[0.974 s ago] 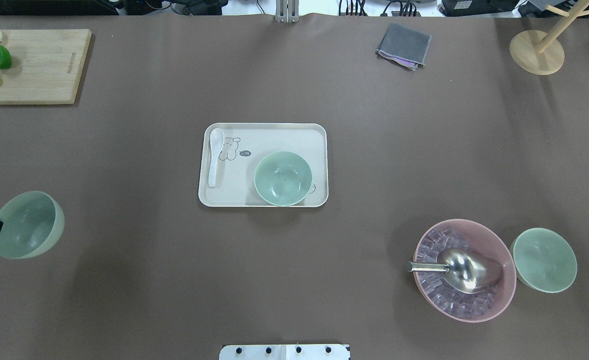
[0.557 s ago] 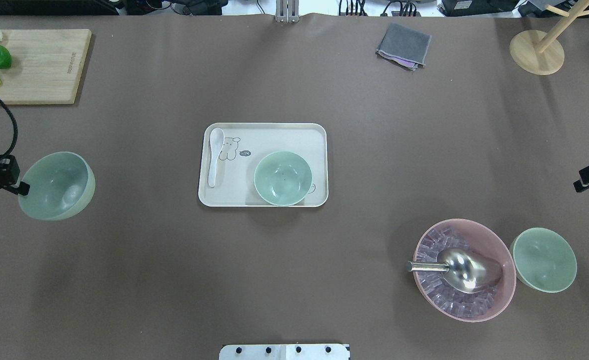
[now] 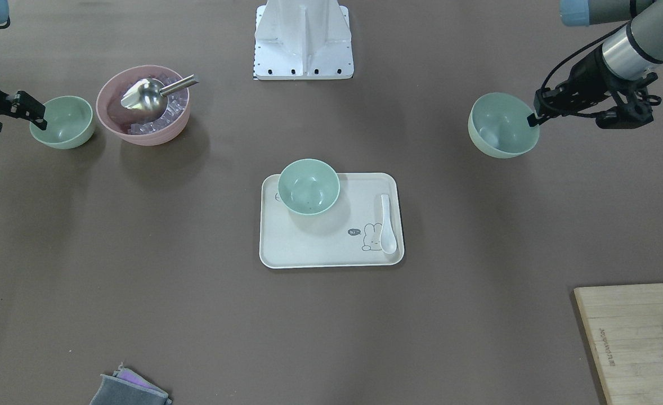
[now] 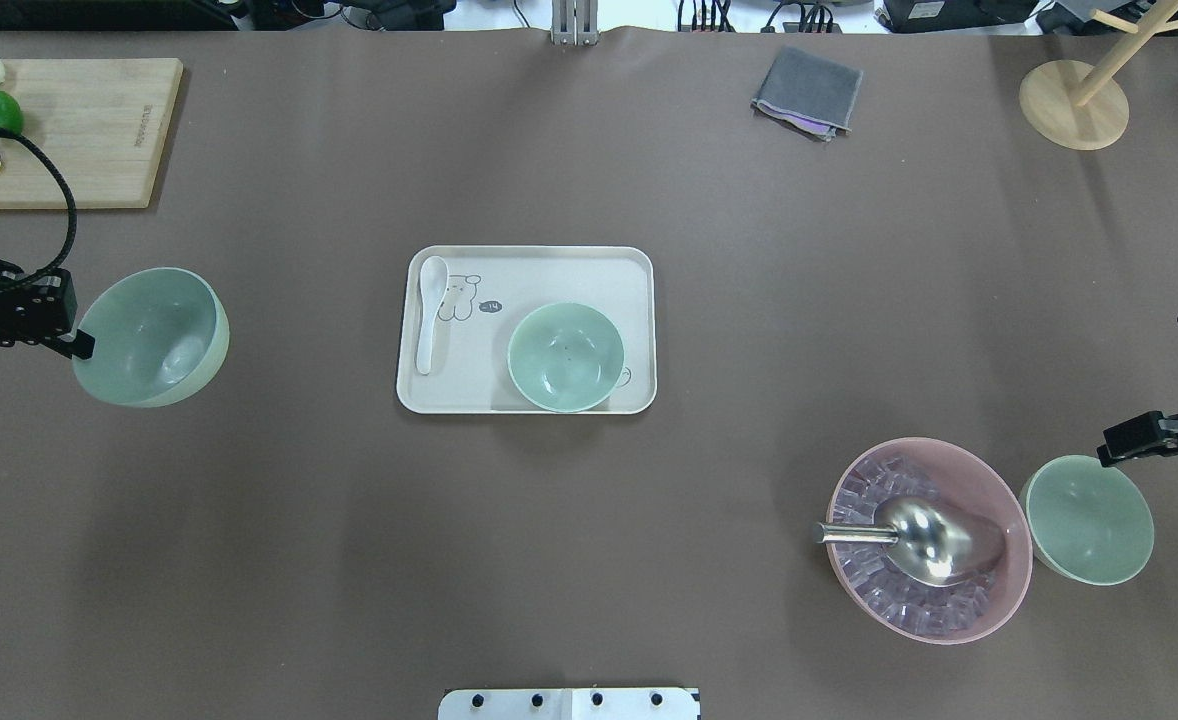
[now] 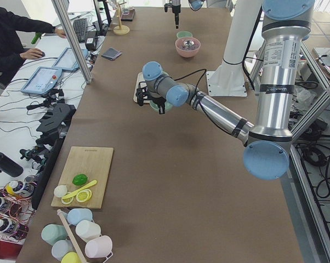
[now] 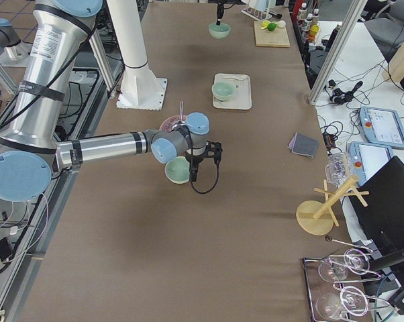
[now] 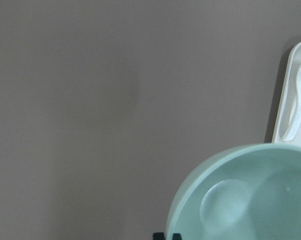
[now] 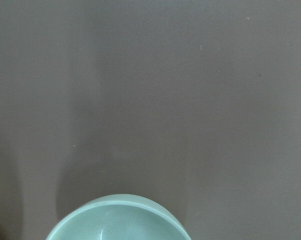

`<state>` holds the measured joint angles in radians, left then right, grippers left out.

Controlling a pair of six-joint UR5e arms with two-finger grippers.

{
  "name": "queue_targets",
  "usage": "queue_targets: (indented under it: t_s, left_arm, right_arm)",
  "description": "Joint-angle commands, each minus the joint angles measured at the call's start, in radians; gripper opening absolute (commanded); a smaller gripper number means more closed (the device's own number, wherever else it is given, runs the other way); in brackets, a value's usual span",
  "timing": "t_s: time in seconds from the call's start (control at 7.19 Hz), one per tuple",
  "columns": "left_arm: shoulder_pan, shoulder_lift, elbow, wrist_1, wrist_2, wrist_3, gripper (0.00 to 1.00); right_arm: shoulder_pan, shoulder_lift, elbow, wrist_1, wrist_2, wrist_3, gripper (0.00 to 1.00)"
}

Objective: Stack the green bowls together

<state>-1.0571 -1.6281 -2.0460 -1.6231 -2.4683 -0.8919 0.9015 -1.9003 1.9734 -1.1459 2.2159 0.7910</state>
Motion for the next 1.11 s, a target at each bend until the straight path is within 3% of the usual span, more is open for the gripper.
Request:
queue_targets:
  t_s: [0.0, 0.14, 0.56, 0.7, 0.97]
  left_arm:
    - [0.002, -0.009, 0.000, 0.002, 0.000, -0.004, 0.00]
    - [0.002, -0.009, 0.000, 0.002, 0.000, -0.004, 0.00]
    - [-0.001, -0.009, -0.003, 0.002, 0.000, -0.004, 0.00]
    - [-0.001, -0.009, -0.003, 0.002, 0.000, -0.004, 0.00]
    - [-0.001, -0.009, -0.003, 0.002, 0.002, -0.004, 0.00]
  right_arm:
    - [-0.065, -0.017, -0.016, 0.018, -0.010, 0.010, 0.99]
    - [-0.079, -0.023, -0.028, 0.017, -0.010, 0.010, 0.97]
    - [-0.087, -0.025, -0.044, 0.017, -0.004, 0.002, 0.68]
    - [-0.087, -0.025, -0.044, 0.017, 0.001, 0.002, 0.51]
    - [-0.085, -0.025, -0.042, 0.017, 0.002, 0.001, 0.27]
